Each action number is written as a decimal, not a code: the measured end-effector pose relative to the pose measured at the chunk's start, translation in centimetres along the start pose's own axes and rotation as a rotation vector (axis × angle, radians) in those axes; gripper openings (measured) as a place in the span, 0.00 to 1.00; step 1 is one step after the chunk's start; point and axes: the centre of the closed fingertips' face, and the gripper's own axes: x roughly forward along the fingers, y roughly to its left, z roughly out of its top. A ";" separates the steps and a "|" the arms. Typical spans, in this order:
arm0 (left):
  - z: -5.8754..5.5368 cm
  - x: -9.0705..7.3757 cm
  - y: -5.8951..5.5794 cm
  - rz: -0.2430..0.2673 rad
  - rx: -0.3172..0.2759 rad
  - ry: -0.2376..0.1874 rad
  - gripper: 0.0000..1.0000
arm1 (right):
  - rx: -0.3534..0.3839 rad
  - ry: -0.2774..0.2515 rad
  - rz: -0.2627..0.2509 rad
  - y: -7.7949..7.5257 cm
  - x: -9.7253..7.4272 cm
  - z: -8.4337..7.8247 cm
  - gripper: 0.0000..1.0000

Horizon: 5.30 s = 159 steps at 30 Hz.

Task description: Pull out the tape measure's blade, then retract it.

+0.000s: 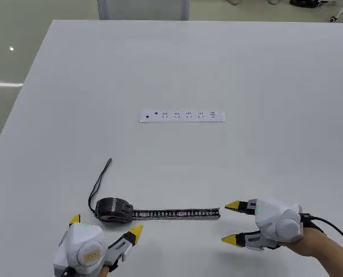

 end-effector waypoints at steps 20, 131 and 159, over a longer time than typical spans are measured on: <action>-0.4 2.6 0.5 0.026 -0.035 0.011 0.89 | -0.029 0.012 0.070 -2.0 2.4 -1.3 0.32; -1.6 5.1 1.4 0.219 -0.163 0.109 0.57 | -0.119 0.027 0.119 -3.0 3.7 -1.9 0.14; -1.5 5.0 1.4 0.207 -0.187 0.103 0.58 | -0.121 0.026 0.119 -2.8 3.7 -1.4 0.14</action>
